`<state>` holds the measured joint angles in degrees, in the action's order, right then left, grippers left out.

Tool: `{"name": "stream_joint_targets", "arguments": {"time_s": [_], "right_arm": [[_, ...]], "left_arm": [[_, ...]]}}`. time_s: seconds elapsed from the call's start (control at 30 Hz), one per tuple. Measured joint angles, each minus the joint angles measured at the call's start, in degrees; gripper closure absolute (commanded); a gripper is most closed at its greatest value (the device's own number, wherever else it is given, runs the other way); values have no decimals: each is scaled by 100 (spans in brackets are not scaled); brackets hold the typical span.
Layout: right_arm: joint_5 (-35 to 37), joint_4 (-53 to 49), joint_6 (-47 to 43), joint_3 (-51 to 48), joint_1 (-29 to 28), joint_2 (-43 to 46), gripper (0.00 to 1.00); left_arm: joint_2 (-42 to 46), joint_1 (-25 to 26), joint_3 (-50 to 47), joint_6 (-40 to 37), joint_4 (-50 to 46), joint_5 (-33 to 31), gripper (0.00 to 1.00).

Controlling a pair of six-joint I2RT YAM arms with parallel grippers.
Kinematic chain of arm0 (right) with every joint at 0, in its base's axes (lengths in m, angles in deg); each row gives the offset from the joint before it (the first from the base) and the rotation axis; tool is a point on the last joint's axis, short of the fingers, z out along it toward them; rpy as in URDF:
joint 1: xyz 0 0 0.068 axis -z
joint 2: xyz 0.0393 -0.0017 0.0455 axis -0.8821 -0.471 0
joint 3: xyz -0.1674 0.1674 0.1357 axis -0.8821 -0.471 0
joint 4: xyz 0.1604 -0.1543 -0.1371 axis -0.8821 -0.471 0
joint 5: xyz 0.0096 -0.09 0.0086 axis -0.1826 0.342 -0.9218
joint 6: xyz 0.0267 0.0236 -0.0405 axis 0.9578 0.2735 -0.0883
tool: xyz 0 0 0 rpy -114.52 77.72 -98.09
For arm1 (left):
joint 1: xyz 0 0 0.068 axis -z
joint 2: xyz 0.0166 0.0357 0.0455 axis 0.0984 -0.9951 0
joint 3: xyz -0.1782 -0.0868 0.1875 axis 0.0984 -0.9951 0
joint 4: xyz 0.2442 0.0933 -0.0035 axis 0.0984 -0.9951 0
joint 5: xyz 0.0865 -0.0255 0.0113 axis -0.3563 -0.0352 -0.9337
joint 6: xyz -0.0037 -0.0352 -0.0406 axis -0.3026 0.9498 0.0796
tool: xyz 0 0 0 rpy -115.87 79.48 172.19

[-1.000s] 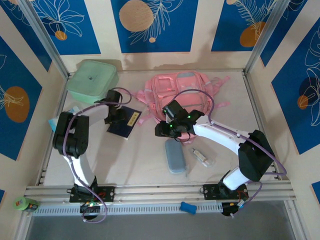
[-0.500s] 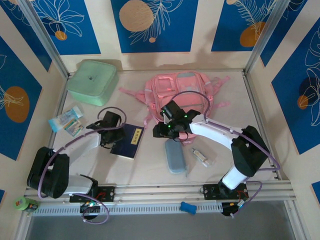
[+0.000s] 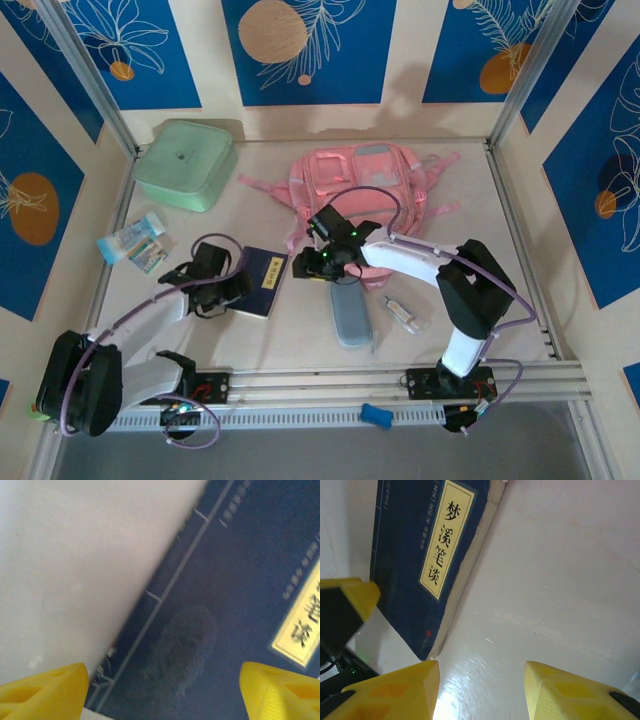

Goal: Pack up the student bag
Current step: Rotate the book at the center of the table.

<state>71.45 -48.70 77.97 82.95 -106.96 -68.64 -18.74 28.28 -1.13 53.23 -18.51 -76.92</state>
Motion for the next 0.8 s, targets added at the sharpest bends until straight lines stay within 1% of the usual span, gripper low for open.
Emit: {"name": "stream_joint_targets", "arguments": {"time_s": [0.13, 0.2, 0.27, 0.37, 0.53, 0.67, 0.73, 0.8], "right_arm": [[-24, 20, 120, 129, -17, -168, 52], [-28, 20, 186, 212, -35, -282, 52], [-39, 26, 245, 302, -76, -407, 52], [-39, 48, 315, 422, -181, -568, 52], [-39, 114, 426, 476, -348, -704, 52], [-37, 129, 487, 481, -422, -754, 52], [-31, 129, 509, 483, -435, -754, 52], [-15, 125, 511, 483, -433, -754, 51]], "left_arm": [[470, 721, -22, 313, 2, 33, 23], [675, 894, -22, 413, -2, 33, 23], [800, 901, -22, 444, -44, -122, 22], [804, 765, -9, 334, -188, -369, 21], [208, 24, 57, -127, -162, -431, 21], [-398, -363, 72, -420, 52, -289, 21], [-627, -433, 85, -514, 190, -125, 21], [-667, -452, 109, -525, 208, 7, 22]]}}
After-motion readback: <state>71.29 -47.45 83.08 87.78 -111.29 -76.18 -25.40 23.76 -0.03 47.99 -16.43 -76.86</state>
